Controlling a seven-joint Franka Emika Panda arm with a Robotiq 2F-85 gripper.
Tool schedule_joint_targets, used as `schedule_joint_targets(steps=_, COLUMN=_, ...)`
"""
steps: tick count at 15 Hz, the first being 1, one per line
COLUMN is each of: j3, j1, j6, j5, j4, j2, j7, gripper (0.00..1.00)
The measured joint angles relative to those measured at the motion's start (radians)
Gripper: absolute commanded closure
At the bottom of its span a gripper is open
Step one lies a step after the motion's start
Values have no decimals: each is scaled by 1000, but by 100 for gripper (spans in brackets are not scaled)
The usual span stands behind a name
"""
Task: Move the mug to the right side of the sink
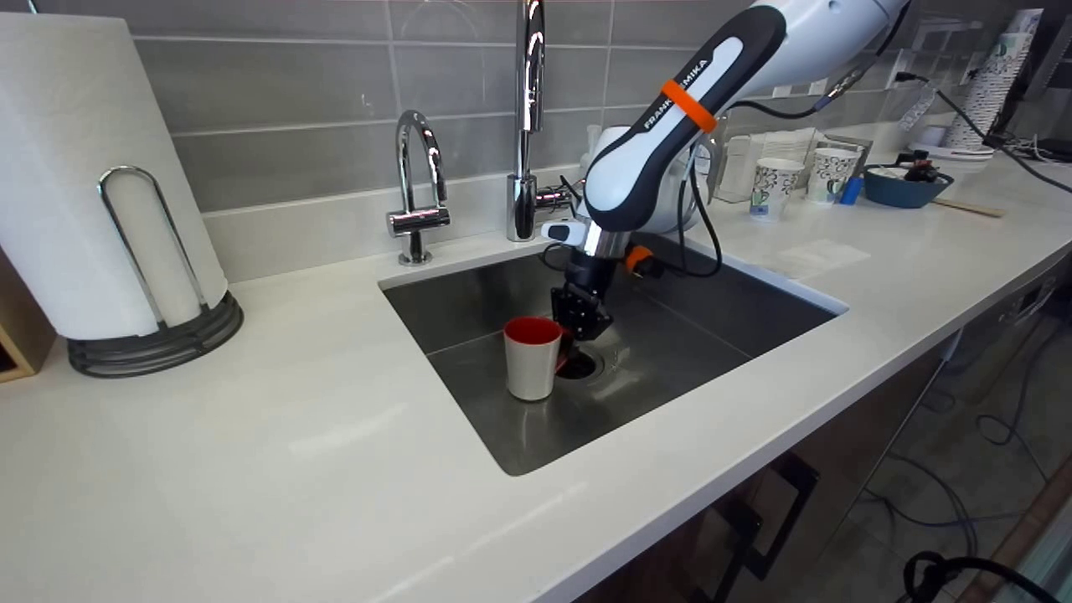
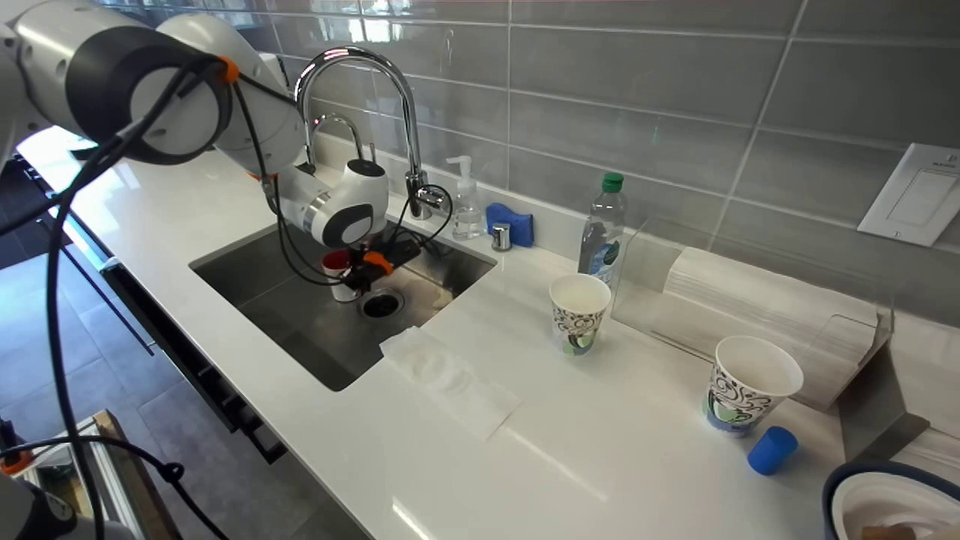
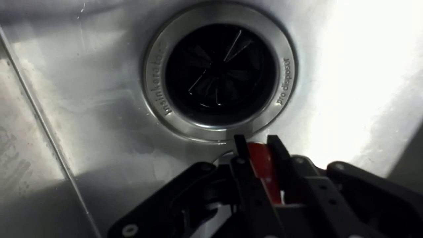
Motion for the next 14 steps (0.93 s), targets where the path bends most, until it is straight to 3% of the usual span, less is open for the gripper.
schedule_joint_targets(steps=7, j3=7, j1=-8, j6=0, j5=-4, j4=0, j2=0, j7=0, gripper=95)
schedule_joint_targets(steps=14, j3=96, j1=-108, j6=35, j5=-2, j4=-23, j2=-15, j7=-4, gripper=95)
